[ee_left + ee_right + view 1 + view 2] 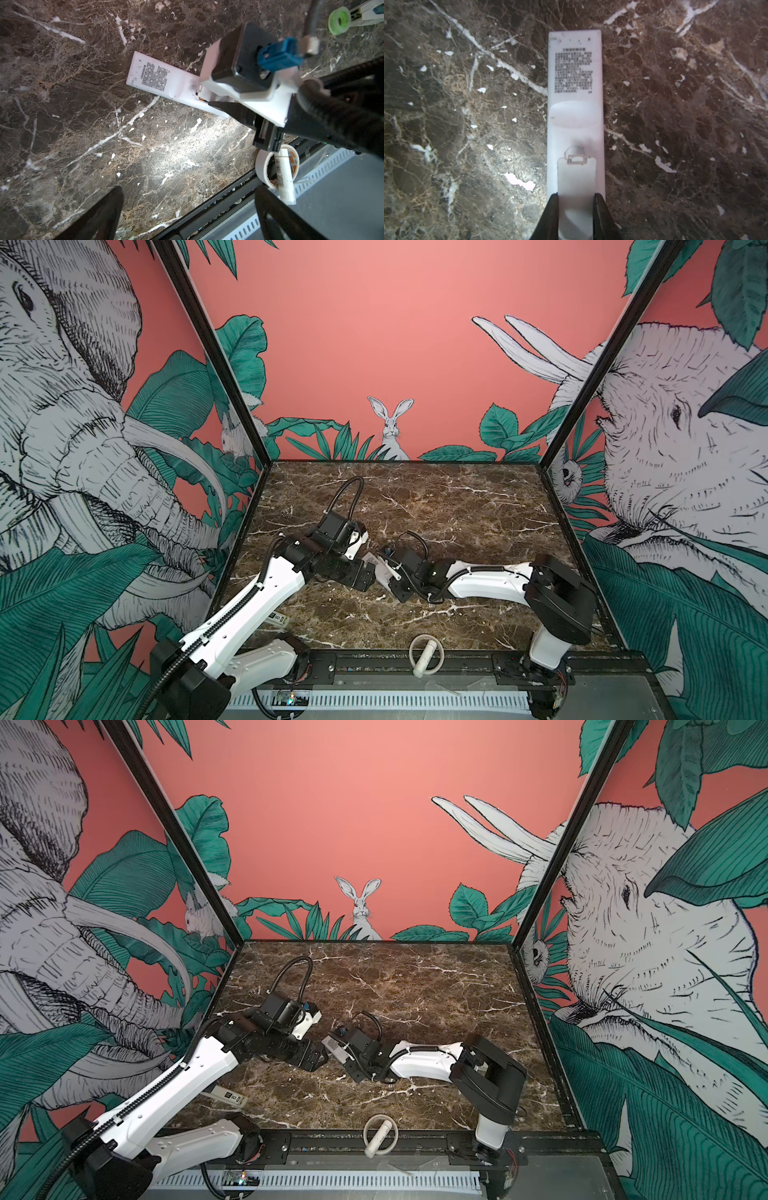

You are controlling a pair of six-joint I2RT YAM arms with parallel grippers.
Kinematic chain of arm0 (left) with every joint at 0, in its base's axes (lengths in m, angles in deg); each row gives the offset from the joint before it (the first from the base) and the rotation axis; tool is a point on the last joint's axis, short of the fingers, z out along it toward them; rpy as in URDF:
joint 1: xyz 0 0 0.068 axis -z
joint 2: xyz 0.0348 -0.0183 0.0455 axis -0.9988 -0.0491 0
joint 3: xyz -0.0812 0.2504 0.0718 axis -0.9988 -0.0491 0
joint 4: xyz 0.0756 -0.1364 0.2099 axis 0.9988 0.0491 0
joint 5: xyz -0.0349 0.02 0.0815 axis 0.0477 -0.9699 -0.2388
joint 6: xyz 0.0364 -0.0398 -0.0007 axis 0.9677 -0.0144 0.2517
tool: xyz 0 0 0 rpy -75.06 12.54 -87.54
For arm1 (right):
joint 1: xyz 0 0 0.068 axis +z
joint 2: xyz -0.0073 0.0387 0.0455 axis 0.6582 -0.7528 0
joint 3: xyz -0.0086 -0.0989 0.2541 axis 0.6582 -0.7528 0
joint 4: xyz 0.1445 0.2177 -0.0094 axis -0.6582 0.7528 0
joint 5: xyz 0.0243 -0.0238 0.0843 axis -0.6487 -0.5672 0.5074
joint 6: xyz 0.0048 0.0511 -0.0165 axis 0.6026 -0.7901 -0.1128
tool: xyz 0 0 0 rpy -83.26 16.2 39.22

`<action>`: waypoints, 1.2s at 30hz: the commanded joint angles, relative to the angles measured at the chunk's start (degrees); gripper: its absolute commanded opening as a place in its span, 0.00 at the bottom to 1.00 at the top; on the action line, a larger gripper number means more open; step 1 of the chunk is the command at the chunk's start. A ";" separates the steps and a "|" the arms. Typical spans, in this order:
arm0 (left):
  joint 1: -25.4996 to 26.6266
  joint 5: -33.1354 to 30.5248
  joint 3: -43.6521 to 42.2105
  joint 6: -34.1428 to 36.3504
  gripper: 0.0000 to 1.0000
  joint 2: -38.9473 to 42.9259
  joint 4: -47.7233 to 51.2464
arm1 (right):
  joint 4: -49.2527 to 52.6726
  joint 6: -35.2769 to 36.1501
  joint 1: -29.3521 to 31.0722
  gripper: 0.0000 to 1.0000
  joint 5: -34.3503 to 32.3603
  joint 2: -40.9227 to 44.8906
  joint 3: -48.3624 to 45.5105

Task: Load the batteries into the remote control

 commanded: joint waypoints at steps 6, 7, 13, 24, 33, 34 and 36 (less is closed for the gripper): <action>-0.21 1.46 0.30 1.04 0.99 0.76 1.02 | -1.78 1.66 0.21 0.17 -1.57 -1.28 -1.52; -0.33 1.66 0.28 1.03 0.99 0.56 0.88 | -1.77 1.81 0.20 0.18 -1.69 -1.29 -1.53; -0.32 2.11 -0.22 0.96 0.99 0.04 0.24 | -1.50 3.18 0.21 0.18 -1.66 -0.98 -1.77; -0.33 2.21 -0.14 1.13 0.99 -0.28 -0.04 | -2.01 5.15 -0.03 0.18 -0.41 0.50 -3.74; -0.33 2.12 -0.31 1.18 0.99 -0.65 -0.30 | -4.36 5.29 -1.09 0.18 0.54 2.64 -6.40; -0.31 2.04 -0.39 1.10 0.99 -0.56 -0.37 | -4.55 5.39 -1.20 0.18 0.59 2.95 -6.63; -0.25 2.03 -0.46 1.04 0.99 -0.58 -0.37 | -5.05 5.55 -1.26 0.18 0.52 3.41 -7.28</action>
